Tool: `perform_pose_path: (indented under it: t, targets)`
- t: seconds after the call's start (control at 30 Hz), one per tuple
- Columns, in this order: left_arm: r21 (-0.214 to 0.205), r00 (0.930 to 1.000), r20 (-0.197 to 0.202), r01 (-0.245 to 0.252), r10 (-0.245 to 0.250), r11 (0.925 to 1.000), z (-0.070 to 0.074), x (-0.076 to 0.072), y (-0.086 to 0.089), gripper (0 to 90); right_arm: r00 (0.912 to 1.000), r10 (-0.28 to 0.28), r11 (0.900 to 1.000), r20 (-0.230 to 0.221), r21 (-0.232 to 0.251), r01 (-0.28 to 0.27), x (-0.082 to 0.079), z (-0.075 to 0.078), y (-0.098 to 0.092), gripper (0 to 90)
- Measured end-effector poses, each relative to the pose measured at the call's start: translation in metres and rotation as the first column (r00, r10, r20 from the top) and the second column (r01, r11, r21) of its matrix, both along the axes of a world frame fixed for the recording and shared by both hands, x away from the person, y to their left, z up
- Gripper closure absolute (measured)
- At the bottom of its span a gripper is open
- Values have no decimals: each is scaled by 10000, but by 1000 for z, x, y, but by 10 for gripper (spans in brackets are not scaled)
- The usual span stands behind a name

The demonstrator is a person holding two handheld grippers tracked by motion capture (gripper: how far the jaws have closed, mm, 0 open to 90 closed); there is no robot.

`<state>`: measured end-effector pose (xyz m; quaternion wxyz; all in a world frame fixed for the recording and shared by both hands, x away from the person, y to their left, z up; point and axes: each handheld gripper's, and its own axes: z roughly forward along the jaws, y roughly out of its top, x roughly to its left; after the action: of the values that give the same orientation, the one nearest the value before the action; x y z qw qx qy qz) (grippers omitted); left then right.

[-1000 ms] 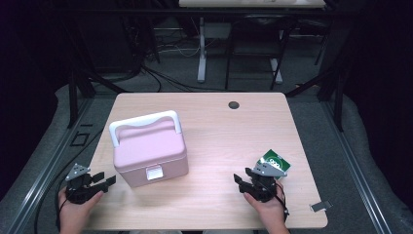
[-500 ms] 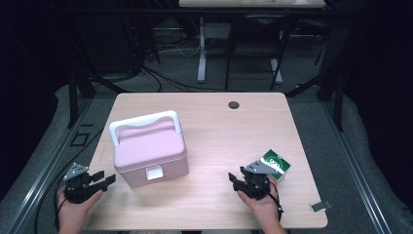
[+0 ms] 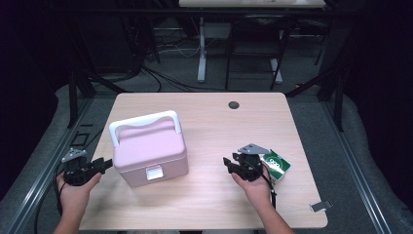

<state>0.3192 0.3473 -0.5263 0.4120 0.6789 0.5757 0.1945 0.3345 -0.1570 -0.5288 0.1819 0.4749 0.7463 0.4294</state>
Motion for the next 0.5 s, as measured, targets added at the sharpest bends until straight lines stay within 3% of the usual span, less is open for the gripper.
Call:
perform_pose_path:
  t: [0.2, 0.33, 0.5]
  targets:
    - [163, 9993, 96, 372, -374, 9992, -3, -4, -2, 646, 9982, 466, 9989, 388, -69, -464, 15, 5, 15, 628]
    - [129, 9955, -51, 946, -946, 9954, -6, -6, -6, 761, 9986, 489, 9987, 225, 124, -492, 22, 4, 25, 693]
    - [-28, 9932, 32, 1163, -1163, 9932, -3, -4, -13, 838, 9953, 952, 9954, 152, 85, -953, 29, -1, 44, 745]
